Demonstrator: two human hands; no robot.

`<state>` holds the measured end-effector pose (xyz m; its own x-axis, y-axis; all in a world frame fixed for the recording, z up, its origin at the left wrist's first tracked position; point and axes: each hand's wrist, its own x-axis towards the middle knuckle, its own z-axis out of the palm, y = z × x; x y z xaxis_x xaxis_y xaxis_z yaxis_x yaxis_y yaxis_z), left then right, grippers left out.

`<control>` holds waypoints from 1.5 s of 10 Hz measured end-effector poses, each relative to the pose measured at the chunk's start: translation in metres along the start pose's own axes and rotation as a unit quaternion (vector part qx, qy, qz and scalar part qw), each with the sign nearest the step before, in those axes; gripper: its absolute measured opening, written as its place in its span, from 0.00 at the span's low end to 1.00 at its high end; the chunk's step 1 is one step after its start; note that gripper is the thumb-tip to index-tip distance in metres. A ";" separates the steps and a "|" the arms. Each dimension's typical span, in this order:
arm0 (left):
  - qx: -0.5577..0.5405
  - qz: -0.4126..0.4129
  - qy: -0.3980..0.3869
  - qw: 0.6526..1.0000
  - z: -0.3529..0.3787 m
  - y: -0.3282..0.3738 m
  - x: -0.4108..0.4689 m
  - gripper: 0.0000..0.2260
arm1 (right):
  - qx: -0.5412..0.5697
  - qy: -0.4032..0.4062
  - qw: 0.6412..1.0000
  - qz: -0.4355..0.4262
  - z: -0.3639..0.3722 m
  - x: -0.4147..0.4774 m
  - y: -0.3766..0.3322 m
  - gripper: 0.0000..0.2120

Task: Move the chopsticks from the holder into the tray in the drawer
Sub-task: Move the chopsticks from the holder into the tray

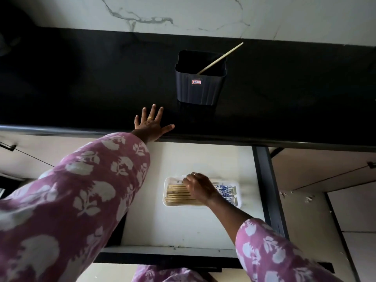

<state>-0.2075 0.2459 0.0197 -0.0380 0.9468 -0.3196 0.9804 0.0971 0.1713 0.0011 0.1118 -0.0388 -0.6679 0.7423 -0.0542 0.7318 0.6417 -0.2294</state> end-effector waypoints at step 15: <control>-0.015 -0.006 -0.006 1.000 0.005 -0.003 0.006 0.39 | 0.412 0.439 0.704 0.378 -0.241 0.196 0.169 0.10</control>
<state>-0.2095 0.2492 0.0124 -0.0465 0.9416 -0.3334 0.9736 0.1174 0.1958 0.0266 0.4127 0.1457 0.4746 0.8770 0.0751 0.2654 -0.0613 -0.9622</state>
